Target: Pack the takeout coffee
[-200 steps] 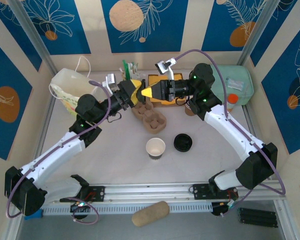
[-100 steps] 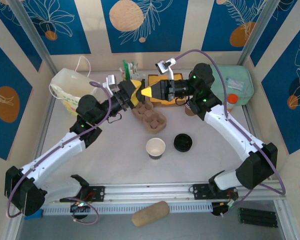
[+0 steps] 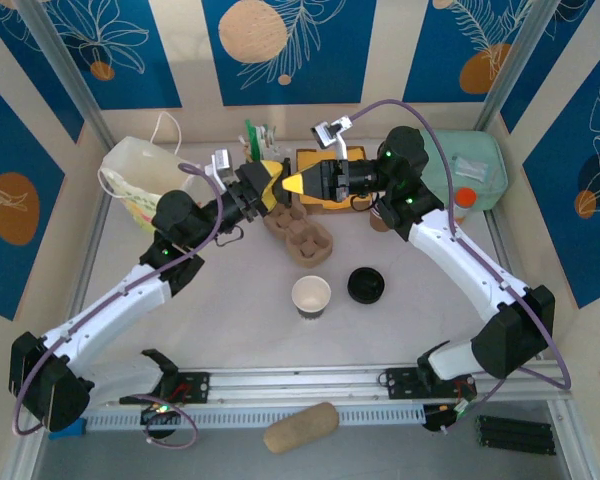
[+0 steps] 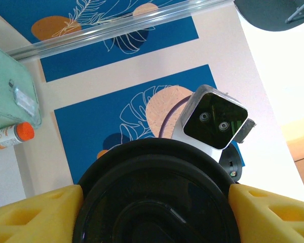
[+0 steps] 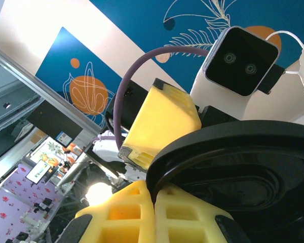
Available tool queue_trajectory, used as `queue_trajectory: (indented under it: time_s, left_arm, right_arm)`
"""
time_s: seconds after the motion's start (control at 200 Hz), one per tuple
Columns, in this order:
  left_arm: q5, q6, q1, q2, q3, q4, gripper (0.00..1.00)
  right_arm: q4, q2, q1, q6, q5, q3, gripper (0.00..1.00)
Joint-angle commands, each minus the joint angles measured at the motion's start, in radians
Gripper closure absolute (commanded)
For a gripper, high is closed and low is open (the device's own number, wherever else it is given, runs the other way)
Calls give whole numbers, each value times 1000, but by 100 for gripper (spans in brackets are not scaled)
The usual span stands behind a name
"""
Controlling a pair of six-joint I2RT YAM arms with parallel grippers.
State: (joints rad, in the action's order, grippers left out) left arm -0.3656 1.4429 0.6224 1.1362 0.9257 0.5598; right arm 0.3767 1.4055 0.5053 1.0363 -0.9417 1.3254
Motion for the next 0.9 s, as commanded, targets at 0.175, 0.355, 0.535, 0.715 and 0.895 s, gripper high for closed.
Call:
queue_trajectory:
  time_s: [0.175, 0.355, 0.535, 0.715, 0.895]
  left_arm:
    - [2, -34, 12, -10, -11, 15, 31]
    - [11, -117, 11, -40, 2, -80, 31]
    - [20, -299, 11, -82, 48, -319, 31]
    - [69, -541, 35, -115, 135, -633, 31]
    - [161, -710, 119, -100, 183, -842, 31]
  right_arm:
    - [-19, -28, -27, -15, 43, -35, 68]
    - [-122, -100, -70, -59, 62, -75, 48]
    - [-354, -214, -127, -154, 124, -132, 43]
    - [-674, -305, -158, -321, 249, -165, 39]
    - [-890, -354, -156, -440, 366, -193, 39]
